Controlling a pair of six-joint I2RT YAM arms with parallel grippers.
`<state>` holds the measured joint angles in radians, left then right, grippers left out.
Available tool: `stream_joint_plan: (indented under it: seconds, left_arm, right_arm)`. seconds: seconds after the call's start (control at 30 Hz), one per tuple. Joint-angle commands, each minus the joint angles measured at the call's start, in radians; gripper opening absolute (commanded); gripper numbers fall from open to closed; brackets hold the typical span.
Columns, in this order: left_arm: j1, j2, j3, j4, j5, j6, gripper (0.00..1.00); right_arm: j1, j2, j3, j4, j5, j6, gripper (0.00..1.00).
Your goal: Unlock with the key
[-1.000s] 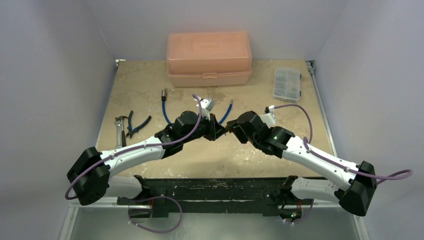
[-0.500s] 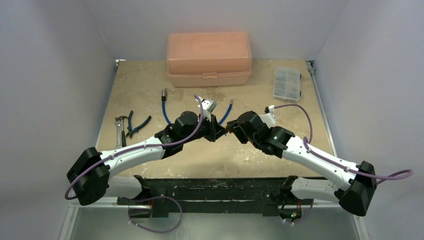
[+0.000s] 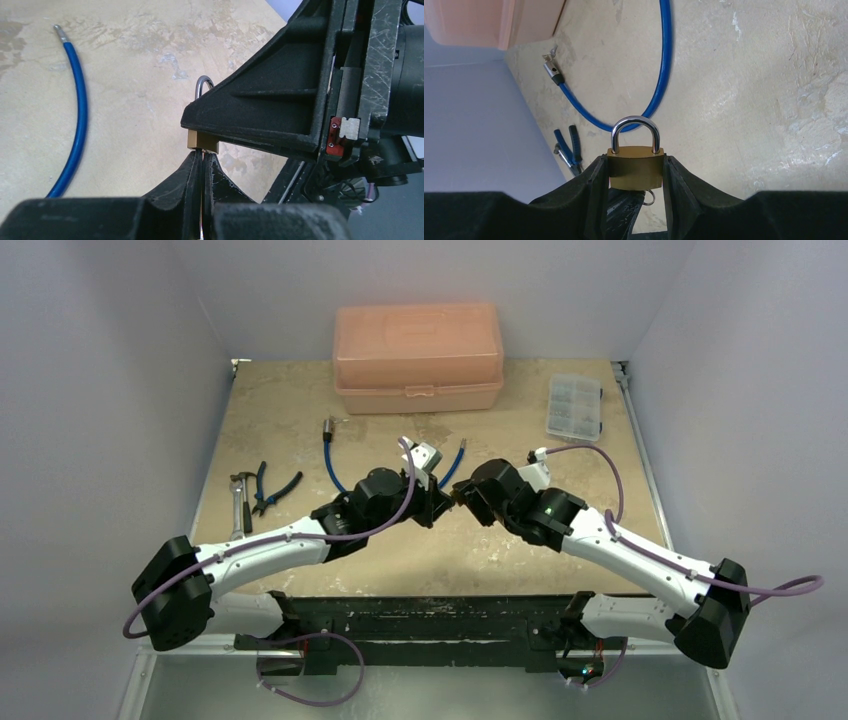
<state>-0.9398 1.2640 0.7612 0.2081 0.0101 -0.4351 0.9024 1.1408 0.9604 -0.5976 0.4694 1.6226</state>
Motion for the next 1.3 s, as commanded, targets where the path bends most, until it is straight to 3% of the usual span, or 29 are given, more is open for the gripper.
stream_joint_plan:
  seconds: [0.0,0.7,0.93,1.27]
  left_arm:
    - [-0.025,-0.003,0.044,-0.066,-0.121,0.089,0.00]
    - [-0.188,0.021,0.114,-0.153,-0.409,0.244,0.00]
    - [-0.207,0.029,0.146,-0.204,-0.414,0.324,0.00]
    - [-0.270,0.057,0.177,-0.244,-0.560,0.430,0.00]
  right_arm:
    - [0.004,0.001,0.070,0.014,-0.009,0.022,0.00]
    - [0.004,0.019,0.098,-0.019,-0.015,0.019,0.00]
    - [0.004,0.022,0.110,-0.027,-0.020,0.016,0.00]
    - [0.004,0.063,0.209,-0.119,-0.108,0.014,0.00]
